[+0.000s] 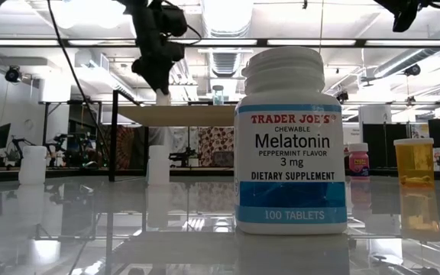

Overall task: Pick and place medicine bottles onto shelf by color
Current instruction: Put the white pill bottle on the shelf

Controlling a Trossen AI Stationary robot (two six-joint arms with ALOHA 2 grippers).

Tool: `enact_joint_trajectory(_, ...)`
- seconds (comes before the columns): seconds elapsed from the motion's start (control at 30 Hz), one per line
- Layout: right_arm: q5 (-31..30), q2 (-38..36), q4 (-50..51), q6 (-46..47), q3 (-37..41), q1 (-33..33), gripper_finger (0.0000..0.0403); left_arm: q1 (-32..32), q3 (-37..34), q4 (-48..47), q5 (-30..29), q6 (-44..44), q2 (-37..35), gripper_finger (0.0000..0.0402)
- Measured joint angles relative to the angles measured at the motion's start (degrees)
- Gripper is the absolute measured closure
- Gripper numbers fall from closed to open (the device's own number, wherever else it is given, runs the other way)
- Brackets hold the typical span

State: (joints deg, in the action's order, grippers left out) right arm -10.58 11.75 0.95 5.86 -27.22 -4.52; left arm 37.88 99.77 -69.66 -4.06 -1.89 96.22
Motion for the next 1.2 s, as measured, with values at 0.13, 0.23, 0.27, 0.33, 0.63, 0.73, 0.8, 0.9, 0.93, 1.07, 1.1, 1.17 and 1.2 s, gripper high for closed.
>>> enact_joint_trajectory(0.13, 0.0, 0.0, 0.09, 0.01, 0.0, -0.01, 0.0202, -0.02, 0.0, -0.03, 0.79, -0.02, 0.45, 0.0274)
enact_joint_trajectory(0.23, -0.01, 0.0, 0.08, 0.01, 0.0, 0.0, 0.0202, -0.02, 0.0, -0.03, 0.79, -0.02, 0.51, 0.0274)
enact_joint_trajectory(0.27, 0.0, 0.0, 0.09, 0.01, 0.0, -0.01, 0.0202, -0.02, 0.0, -0.03, 0.79, -0.02, 0.51, 0.0274)
enact_joint_trajectory(0.33, 0.01, 0.0, 0.07, 0.04, 0.0, -0.01, 0.0202, -0.02, 0.0, -0.01, 0.79, -0.02, 0.51, 0.0274)
enact_joint_trajectory(0.63, 0.01, 0.0, 0.09, 0.12, 0.0, 0.01, 0.0202, -0.02, 0.0, -0.34, 0.74, -0.5, 0.51, 0.0231)
enact_joint_trajectory(0.73, 0.01, 0.0, 0.09, 0.12, 0.0, -0.01, 0.0202, -0.02, 0.0, -0.38, 0.66, -0.54, 0.51, 0.0218)
enact_joint_trajectory(0.8, -0.01, 0.0, 0.09, 0.12, 0.0, 0.0, 0.0202, -0.02, 0.0, -0.43, 0.54, -0.77, 0.5, 0.0216)
enact_joint_trajectory(0.9, 0.0, 0.0, 0.09, 0.14, 0.0, 0.01, 0.0202, -0.03, 0.59, -2.27, 0.5, -1.53, 0.1, 0.0215)
enact_joint_trajectory(0.93, -0.01, 0.0, 0.1, 0.14, 0.0, 0.0, 0.0202, -0.16, 1.08, -2.93, 0.48, -1.53, -0.18, 0.0215)
enact_joint_trajectory(1.07, -0.01, 0.0, 0.09, 0.67, 0.0, -0.01, 0.0202, -0.74, 2.72, -3.77, 0.47, -1.53, -2.14, 0.0215)
enact_joint_trajectory(1.1, -0.01, 0.0, 0.09, 0.67, 0.0, 0.0, 0.0202, -0.9, 2.76, -3.25, 0.45, -1.58, -2.55, 0.0215)
enact_joint_trajectory(1.17, 0.01, 0.02, 0.1, 0.64, 0.0, 0.0, 0.0202, -1.1, 2.64, -2.17, 0.44, -2.11, -3.43, 0.0221)
enact_joint_trajectory(1.2, 0.0, 0.02, 0.09, 0.63, 0.0, -0.01, 0.0202, -1.25, 2.31, -1.46, 0.44, -2.43, -3.78, 0.0228)
